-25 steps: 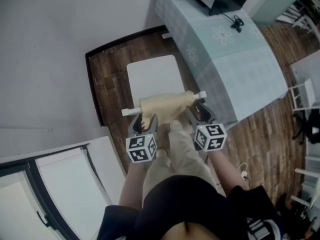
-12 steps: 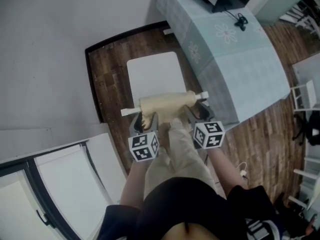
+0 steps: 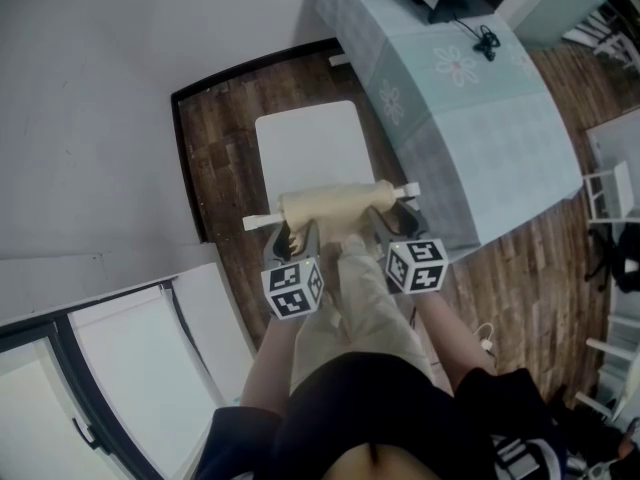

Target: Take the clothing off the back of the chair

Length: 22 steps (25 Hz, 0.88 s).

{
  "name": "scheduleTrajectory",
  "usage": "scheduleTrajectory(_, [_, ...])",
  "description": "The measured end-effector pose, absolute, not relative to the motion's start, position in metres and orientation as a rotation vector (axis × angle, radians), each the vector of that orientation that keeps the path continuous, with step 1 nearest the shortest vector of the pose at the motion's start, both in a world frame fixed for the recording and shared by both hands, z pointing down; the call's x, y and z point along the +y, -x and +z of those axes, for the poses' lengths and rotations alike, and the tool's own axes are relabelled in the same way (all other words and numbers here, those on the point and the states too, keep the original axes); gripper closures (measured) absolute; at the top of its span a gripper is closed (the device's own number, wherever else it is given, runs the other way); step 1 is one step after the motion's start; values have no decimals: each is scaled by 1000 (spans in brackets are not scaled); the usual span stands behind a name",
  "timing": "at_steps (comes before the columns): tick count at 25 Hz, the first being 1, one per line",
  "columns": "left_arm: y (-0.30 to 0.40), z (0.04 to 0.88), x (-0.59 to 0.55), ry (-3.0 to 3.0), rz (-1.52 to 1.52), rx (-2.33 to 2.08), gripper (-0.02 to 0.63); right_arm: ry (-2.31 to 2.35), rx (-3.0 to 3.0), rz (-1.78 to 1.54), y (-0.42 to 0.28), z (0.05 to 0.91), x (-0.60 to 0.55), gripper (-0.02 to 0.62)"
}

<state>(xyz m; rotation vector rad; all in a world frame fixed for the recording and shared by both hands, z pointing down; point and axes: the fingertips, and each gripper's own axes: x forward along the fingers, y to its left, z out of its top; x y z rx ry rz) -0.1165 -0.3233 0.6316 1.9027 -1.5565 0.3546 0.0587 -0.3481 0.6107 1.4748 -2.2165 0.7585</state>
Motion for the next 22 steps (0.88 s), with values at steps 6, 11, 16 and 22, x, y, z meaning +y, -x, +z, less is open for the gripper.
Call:
scheduleTrajectory(6, [113,631,-324,-1915,378,-1551,458,-1499,-2195,758,-58,612,-348,393])
scheduleTrajectory(11, [105,631,-323,-1945,424,-1534,544,-1489,-2190,721,-55,610,-347,453])
scheduleTrajectory(16, [101,629,-322,-1974,443,-1494,572,-1480,-2197,707,-52,606,-345,523])
scheduleTrajectory(22, [101,623,-319,-2002,439,-1461,578,-1473,-2200,706,-48,603,-342,551])
